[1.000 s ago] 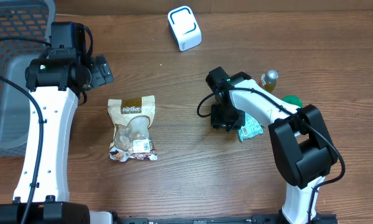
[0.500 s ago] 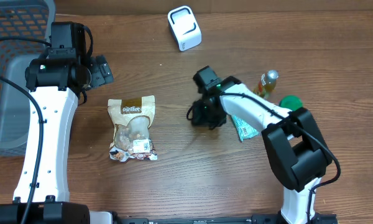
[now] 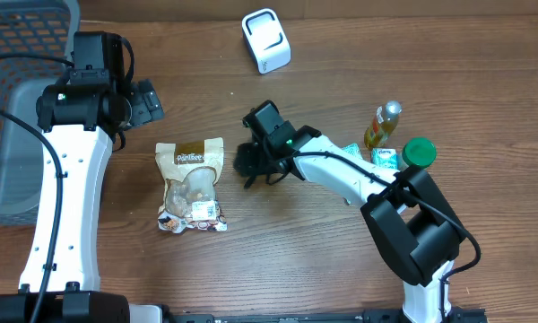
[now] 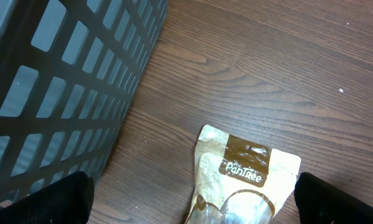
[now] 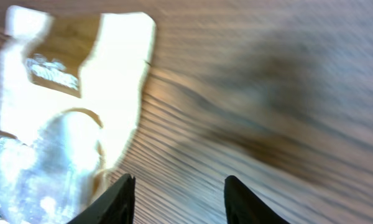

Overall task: Scan the item barcode
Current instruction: 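Release the packet and move the right gripper left over the PanTree bag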

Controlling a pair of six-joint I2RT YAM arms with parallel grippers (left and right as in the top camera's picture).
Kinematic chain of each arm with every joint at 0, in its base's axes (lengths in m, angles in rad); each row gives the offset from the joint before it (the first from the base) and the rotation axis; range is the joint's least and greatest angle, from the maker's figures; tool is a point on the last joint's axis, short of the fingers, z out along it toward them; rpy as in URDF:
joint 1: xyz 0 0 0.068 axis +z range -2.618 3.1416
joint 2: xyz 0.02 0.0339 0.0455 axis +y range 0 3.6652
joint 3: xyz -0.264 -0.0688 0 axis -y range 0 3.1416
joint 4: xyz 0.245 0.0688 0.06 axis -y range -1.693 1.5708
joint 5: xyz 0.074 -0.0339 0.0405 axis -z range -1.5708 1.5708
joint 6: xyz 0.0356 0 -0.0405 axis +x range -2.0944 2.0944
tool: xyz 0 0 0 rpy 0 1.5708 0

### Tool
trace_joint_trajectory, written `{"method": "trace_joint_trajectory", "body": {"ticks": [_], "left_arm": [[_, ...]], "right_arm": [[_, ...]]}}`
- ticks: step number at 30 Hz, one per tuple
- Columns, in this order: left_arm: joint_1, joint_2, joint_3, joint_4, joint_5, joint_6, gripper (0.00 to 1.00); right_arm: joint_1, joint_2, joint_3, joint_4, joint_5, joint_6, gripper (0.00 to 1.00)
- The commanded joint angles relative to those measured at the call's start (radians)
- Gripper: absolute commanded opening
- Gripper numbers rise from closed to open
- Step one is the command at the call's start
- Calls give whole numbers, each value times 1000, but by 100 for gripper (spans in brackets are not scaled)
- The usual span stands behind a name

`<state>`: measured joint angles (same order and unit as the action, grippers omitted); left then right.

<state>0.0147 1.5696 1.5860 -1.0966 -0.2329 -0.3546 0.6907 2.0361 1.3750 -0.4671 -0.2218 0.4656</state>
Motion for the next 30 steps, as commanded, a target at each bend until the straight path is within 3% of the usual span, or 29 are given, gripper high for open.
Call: {"method": "trace_joint_trajectory", "body": {"ticks": [1,8,16,22,30], "left_arm": [[-2,-4,5,1,-10,26,100],[-2,-4,5,1,-10,26,100],[-2,-4,5,1,-10,26,99],[-2,-4,5,1,-10,26,99],[-2,-4,5,1,-10,26,100]], "right_arm": [[22,6,7,66,-12,-3,45],[63,16,7,213,-7,-3,45],[113,77,6,341,-4,-3,34],[129,121,6,427,1,-3,37],[129,134,6,401,71,-3,37]]}}
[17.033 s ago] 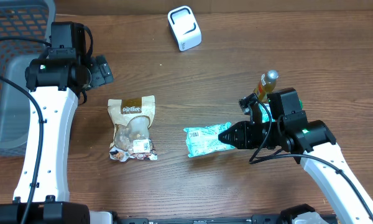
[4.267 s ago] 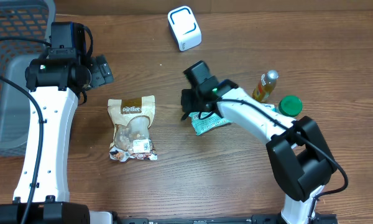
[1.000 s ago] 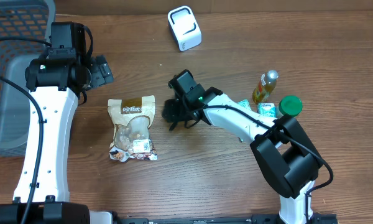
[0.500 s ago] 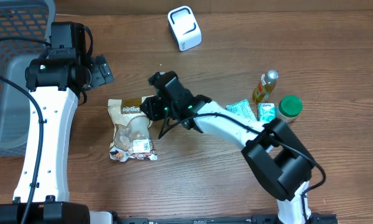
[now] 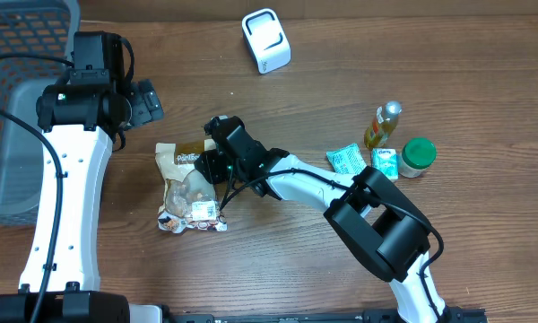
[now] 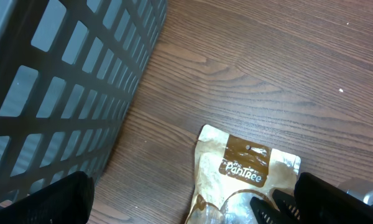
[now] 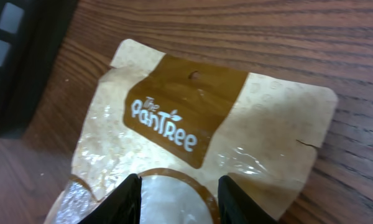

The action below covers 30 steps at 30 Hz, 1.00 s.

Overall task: Scan the item barcode
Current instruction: 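Release the packet and move the right gripper left over the PanTree bag, then grasp the clear PanTree snack bag with the right gripper and lift it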

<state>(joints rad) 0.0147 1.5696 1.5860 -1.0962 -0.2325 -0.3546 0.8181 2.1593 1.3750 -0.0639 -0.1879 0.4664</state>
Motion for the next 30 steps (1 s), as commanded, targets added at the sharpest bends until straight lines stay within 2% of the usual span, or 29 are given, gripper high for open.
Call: {"method": "trace_joint_trajectory", "body": {"ticks": [1,16,22,30], "left_arm": [[-2,-4,5,0,-10,26,99],[-2,-4,5,0,-10,26,100],[-2,-4,5,0,-10,26,99],[-2,-4,5,0,-10,26,100]], "right_arm": [[2,11,6,-10,38,-3,37],[-57,-21,6,-296,109,-3,37],[-136,-74,6,-491,109,46,37],[-174,-87,6,-723,109,21,40]]}}
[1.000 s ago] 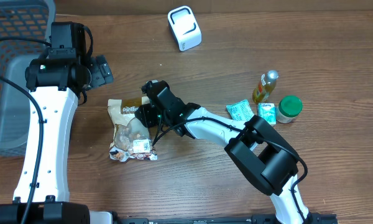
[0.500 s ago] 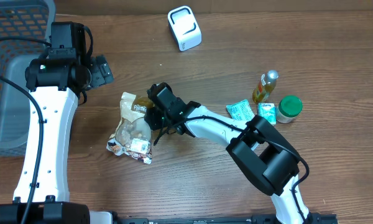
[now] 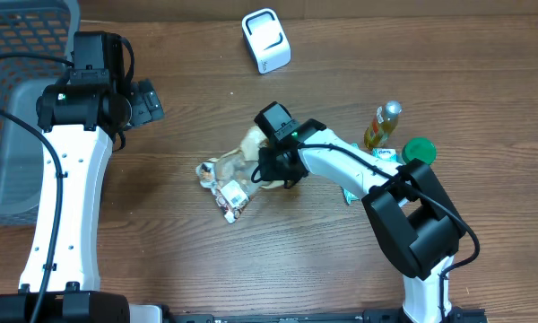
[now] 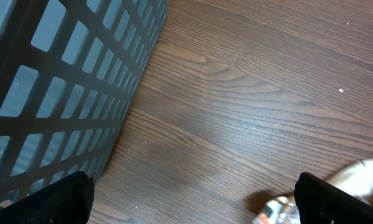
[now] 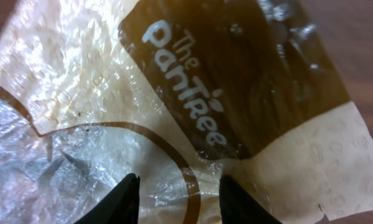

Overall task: Scan the item barcode
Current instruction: 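Grasp the clear PanTree snack bag with the right gripper and lift it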

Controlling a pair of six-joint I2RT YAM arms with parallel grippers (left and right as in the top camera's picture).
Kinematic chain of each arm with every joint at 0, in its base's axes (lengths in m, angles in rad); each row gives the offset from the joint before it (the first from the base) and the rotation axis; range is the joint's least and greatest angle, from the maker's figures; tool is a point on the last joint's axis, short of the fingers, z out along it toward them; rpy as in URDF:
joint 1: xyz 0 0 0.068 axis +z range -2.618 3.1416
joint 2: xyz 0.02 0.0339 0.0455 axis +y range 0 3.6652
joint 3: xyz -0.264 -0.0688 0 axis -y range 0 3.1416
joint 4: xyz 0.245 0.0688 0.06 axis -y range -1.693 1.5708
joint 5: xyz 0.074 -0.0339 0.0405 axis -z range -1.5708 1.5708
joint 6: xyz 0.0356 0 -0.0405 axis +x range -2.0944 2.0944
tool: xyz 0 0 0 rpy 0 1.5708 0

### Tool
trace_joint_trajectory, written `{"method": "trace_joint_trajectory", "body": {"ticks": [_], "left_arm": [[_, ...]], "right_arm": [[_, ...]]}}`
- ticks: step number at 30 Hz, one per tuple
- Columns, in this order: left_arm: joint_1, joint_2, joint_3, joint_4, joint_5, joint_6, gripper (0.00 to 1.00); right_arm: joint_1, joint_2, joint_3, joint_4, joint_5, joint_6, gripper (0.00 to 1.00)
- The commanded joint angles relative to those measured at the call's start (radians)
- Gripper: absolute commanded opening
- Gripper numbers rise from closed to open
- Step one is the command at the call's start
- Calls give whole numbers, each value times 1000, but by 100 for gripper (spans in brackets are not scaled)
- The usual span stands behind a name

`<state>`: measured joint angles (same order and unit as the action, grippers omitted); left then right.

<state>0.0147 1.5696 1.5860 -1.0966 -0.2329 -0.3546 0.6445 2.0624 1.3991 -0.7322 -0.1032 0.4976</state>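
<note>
The PanTree snack bag [image 3: 222,175] is crumpled and tilted near the table's middle, its white label at the lower end. My right gripper [image 3: 271,166] is shut on the bag's right side. The bag [image 5: 174,93] fills the right wrist view, with my right gripper [image 5: 177,202] at its lower edge and one finger [image 5: 121,202] lying on the clear film. At the back of the table stands the white scanner [image 3: 266,40]. My left gripper [image 3: 148,100] hangs open beside the basket, holding nothing. An end of the bag [image 4: 360,177] shows at the lower right of the left wrist view.
A dark mesh basket [image 3: 18,90] fills the far left, and its wall [image 4: 50,81] takes up the left wrist view. To the right stand a small bottle [image 3: 384,126], a green-lidded jar [image 3: 419,151] and a green packet [image 3: 387,158].
The bag lay flat at the left centre with my right gripper over its top. Now the gripper holds it, crumpled and turned, farther right. The left arm has not moved.
My right gripper was first right of the flat bag, near the table's middle. Then it was over the bag's brown top. Now it is shut on the bag, which has left its place and sits nearer the middle.
</note>
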Motion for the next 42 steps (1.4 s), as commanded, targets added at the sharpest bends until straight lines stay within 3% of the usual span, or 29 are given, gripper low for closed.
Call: {"method": "trace_joint_trajectory", "body": {"ticks": [1,11,18,20,22,42], "left_arm": [[-2,-4,5,1,-10,26,100],[-2,-4,5,1,-10,26,99],[-2,-4,5,1,-10,26,100],[-2,-4,5,1,-10,26,100],[-2,-4,5,1,-10,26,100],[-2,-4,5,1,-10,26,100]], "right_arm": [[-1,10,-18,-75,24,-21,40],[-1,-74,-16,-102,24,-36,47],[-1,-180,-16,-50,127,-88,62],[-1,-181,-16,-44,190,-88,73],[-1,-181,-17,-44,213,-88,100],[-1,-181,-17,10,117,-57,100]]}}
